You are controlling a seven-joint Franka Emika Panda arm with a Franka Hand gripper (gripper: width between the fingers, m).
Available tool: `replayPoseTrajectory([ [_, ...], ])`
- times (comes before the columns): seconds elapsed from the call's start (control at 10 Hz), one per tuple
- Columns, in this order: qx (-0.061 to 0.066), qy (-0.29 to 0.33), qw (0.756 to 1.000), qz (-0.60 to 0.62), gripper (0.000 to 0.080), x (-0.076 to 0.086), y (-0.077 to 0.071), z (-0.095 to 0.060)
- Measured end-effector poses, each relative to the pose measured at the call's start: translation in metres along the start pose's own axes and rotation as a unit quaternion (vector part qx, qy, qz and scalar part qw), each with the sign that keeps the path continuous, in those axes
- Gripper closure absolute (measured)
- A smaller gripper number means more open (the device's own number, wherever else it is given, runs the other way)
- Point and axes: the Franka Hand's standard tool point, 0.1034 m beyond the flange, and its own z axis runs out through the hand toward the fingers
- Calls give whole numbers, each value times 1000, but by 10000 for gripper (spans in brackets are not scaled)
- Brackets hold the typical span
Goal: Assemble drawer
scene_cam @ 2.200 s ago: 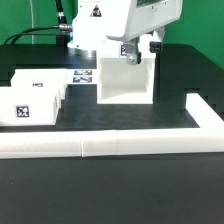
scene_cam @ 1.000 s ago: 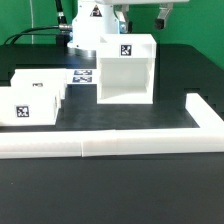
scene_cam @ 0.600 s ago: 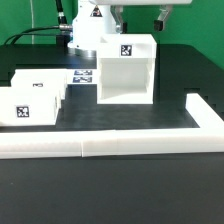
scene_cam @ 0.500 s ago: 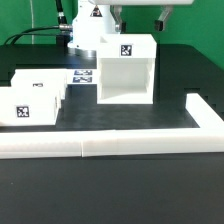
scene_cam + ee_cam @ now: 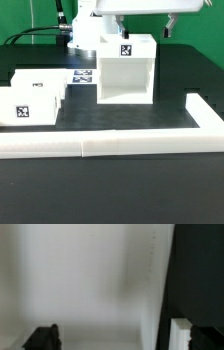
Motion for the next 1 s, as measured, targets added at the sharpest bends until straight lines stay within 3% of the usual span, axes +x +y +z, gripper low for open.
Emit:
replayPoseTrajectory([
  [0.2, 0, 0, 1000, 0, 150, 0, 0, 0],
  [0.3, 6, 9, 1000, 9, 150, -3, -4, 3],
  [0.6, 21, 17, 999, 32, 150, -24, -11, 20],
  [0.8, 21, 15, 999, 30, 150, -29, -14, 25],
  [1.0, 20, 15, 999, 29, 373, -30, -13, 25],
])
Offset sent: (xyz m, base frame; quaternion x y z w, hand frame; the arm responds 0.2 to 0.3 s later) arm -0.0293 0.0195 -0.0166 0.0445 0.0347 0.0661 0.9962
